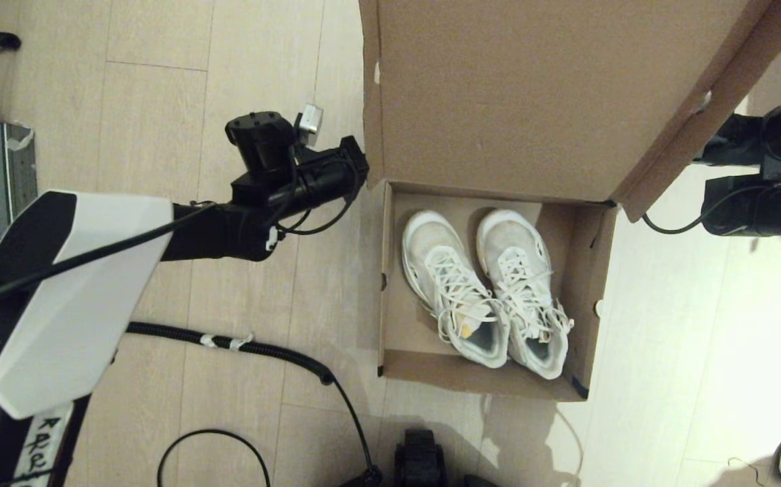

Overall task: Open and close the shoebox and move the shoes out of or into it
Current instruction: Close the shoe box

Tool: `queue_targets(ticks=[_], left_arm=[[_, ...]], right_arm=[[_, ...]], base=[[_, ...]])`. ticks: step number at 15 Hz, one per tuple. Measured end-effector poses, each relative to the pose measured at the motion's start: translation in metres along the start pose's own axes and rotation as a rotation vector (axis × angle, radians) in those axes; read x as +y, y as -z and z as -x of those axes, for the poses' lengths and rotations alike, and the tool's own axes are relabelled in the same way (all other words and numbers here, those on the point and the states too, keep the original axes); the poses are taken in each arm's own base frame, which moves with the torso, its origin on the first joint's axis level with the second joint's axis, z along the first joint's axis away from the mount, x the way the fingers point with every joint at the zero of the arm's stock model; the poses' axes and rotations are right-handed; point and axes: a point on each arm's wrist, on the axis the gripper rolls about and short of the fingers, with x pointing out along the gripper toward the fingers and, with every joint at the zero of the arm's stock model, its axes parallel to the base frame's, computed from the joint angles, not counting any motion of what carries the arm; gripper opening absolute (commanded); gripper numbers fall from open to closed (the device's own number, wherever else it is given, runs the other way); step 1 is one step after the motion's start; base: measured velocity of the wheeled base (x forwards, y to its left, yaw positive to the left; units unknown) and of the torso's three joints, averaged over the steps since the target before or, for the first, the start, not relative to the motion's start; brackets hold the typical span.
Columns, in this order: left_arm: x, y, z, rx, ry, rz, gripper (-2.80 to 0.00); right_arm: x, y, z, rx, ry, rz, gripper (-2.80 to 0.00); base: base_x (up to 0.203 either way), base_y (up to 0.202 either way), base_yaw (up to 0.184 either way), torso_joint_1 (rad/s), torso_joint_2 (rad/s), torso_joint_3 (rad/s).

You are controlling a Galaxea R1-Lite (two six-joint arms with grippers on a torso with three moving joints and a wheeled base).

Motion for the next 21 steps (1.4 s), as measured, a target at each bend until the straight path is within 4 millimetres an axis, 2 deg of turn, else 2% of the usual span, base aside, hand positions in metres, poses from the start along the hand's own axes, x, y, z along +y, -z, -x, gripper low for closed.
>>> queue_targets(ticks=[4, 9, 16, 21], left_arm=[[-0.019, -0.013, 0.004, -0.017, 0.028, -0.025, -2.80], [-0.052, -0.026, 0.008, -0.038, 0.075, -0.057, -2.80], [-0.107, -0.039, 0.019, -0.047, 0.134, -0.078, -2.80], [-0.148, -0.027, 0.031, -0.006, 0.170, -0.053, -2.80]], right_arm=[[0.017, -0.016, -0.001, -0.001, -0.002, 0.045, -2.80], [0.043, -0.035, 0.002, -0.002, 0.003, 0.080, -2.80], [0.083, -0.041, 0.002, -0.002, 0.007, 0.043, -2.80], [0.118, -0.034, 0.002, -0.001, 0.011, 0.006, -2.80]], base=[[0.000, 0.000, 0.000, 0.000, 0.00, 0.000], [0.000, 0.000, 0.000, 0.000, 0.00, 0.000], [0.000, 0.000, 0.000, 0.000, 0.00, 0.000], [0.000, 0.000, 0.000, 0.000, 0.00, 0.000]])
